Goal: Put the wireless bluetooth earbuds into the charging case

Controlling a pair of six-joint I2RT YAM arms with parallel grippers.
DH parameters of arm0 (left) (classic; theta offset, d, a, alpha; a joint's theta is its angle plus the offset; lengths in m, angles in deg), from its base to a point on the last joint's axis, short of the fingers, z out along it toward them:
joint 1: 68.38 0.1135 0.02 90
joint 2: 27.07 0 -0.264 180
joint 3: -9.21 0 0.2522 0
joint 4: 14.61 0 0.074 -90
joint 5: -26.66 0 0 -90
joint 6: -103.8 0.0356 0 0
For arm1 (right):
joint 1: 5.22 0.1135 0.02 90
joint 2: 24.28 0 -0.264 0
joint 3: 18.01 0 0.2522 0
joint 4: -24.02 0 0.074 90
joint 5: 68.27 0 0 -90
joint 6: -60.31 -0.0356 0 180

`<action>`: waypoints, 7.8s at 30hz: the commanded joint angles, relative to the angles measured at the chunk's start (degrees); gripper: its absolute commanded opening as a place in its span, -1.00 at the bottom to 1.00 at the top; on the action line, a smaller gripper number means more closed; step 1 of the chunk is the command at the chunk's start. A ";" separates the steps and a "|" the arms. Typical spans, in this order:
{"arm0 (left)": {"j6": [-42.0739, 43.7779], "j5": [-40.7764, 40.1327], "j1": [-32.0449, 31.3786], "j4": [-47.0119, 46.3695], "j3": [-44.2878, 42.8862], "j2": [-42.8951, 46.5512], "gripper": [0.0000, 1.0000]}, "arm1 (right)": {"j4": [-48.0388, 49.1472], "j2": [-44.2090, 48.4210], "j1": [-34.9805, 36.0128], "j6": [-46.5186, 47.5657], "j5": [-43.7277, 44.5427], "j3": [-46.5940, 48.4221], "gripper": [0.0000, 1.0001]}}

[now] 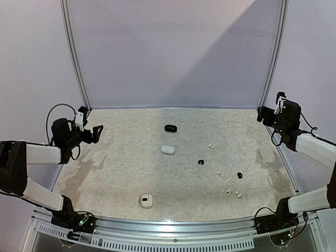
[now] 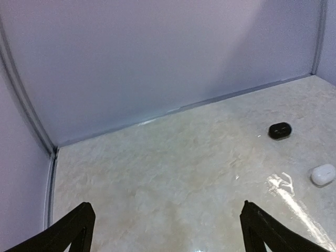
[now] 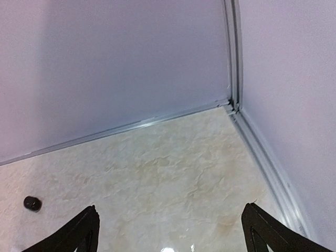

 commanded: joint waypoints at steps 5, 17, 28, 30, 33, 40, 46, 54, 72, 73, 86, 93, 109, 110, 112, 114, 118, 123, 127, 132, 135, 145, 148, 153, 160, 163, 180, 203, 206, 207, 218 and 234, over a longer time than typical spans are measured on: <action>31.93 9.19 -18.09 67.81 -31.39 -1.66 0.98 | -29.58 6.19 13.21 -7.49 0.85 5.64 0.88; 44.71 -10.55 -54.54 93.47 -24.78 -2.92 0.98 | -39.14 5.35 35.52 -18.21 15.16 8.71 0.87; 29.44 -14.03 -60.63 83.25 -26.32 -13.13 0.98 | -37.21 -3.26 48.03 -24.05 17.62 11.01 0.90; 29.24 -14.26 -62.71 81.26 -25.20 -13.96 0.98 | -36.94 -4.63 48.86 -24.37 17.62 11.46 0.91; 28.34 -14.80 -65.92 78.51 -24.35 -14.58 0.98 | -36.39 -5.89 49.79 -24.67 17.55 11.83 0.91; 26.16 -12.76 -67.19 76.30 -24.70 -16.52 0.77 | -35.58 -7.25 51.12 -25.99 17.78 11.51 0.93; 23.82 -11.44 -67.19 74.32 -24.59 -17.22 0.64 | -35.35 -7.22 51.73 -26.63 18.91 10.90 0.94; 23.13 -11.40 -67.19 72.40 -24.57 -17.86 0.54 | -35.51 -7.39 51.83 -27.49 19.59 10.66 0.95; 21.75 -17.79 -64.90 76.83 -32.57 -15.28 -0.81 | -35.18 -7.21 51.82 -25.34 17.33 14.81 0.98; 21.83 -17.87 -63.50 77.49 -33.67 -14.82 -0.86 | -34.72 -7.25 51.79 -24.71 16.25 15.38 0.98; 22.62 -24.06 -56.88 50.83 -39.55 0.45 -1.00 | -20.20 -11.46 45.81 -17.49 -17.23 30.11 0.77; 22.29 -22.17 -53.52 36.40 -35.20 1.10 -1.00 | -19.43 -22.51 45.90 -12.63 -25.01 42.57 0.64; 20.27 -17.03 -49.76 33.21 -33.71 2.28 -1.00 | -13.25 -29.36 49.16 -15.57 -27.03 44.51 -0.13; 20.26 -17.03 -49.59 33.09 -33.70 2.27 -1.00 | -13.26 -29.49 49.17 -15.22 -27.14 44.77 -0.26; 20.18 -16.94 -49.17 32.87 -33.85 2.34 -1.00 | -15.09 -29.78 49.15 -14.61 -27.74 45.15 -0.50; 20.15 -16.92 -48.63 33.17 -34.00 2.31 -0.95 | -16.67 -29.47 49.09 -13.17 -27.17 45.94 -0.81; 19.74 -10.92 -47.21 38.52 -34.21 3.11 0.51 | -21.38 -28.14 48.42 -8.53 -26.52 47.98 -1.00; 20.36 12.24 -42.49 58.11 -37.97 4.98 0.98 | -30.65 -24.87 47.09 2.94 -32.59 48.93 -1.00; 22.16 24.30 -37.60 69.57 -42.69 4.61 0.98 | -40.43 -23.30 47.07 22.04 -38.80 51.77 -1.00; 15.33 27.87 -37.69 65.36 -42.51 4.67 0.70 | -46.44 -22.50 48.20 36.34 -39.95 53.88 -1.00; 10.87 29.11 -38.65 61.16 -41.64 4.40 0.56 | -50.04 -24.17 49.28 40.53 -37.75 57.06 -1.00; 8.97 27.77 -42.49 56.24 -41.43 2.67 0.25 | -50.11 -25.85 51.25 41.42 -36.06 58.52 -1.00; 9.16 27.27 -43.35 55.90 -41.76 1.99 0.15 | -49.59 -25.85 51.46 41.12 -36.06 58.43 -1.00; 9.49 26.27 -44.53 55.51 -42.42 0.98 0.00 | -48.98 -26.09 51.59 40.89 -36.08 58.28 -1.00; 9.45 25.74 -45.48 54.88 -43.28 0.32 -0.21 | -48.99 -26.49 51.83 40.80 -35.79 58.04 -1.00; 9.74 25.94 -45.52 54.68 -43.22 0.25 -0.22 | -48.95 -26.51 51.82 40.80 -35.64 57.87 -1.00; 11.77 25.07 -45.44 55.05 -43.80 0.50 -0.45 | -49.12 -27.06 51.83 40.19 -34.96 56.66 -1.00; 9.89 28.36 -43.72 47.29 -37.84 2.66 -1.00 | -37.49 -23.36 51.77 31.96 -32.44 50.78 0.36; 14.70 27.76 -43.72 48.46 -37.66 2.76 -1.00 | -37.14 -22.60 51.71 31.44 -31.78 50.67 0.38; 16.39 27.24 -43.72 49.25 -37.66 2.79 -1.00 | -37.24 -22.67 51.74 31.33 -31.56 50.78 0.39; 35.20 16.24 -45.41 54.78 -36.09 4.15 -1.00 | -36.28 -23.03 51.40 29.50 -32.13 51.57 0.39; 35.59 19.33 -45.74 56.45 -34.54 5.43 -1.00 | -38.74 -25.11 49.34 26.91 -30.90 52.46 0.33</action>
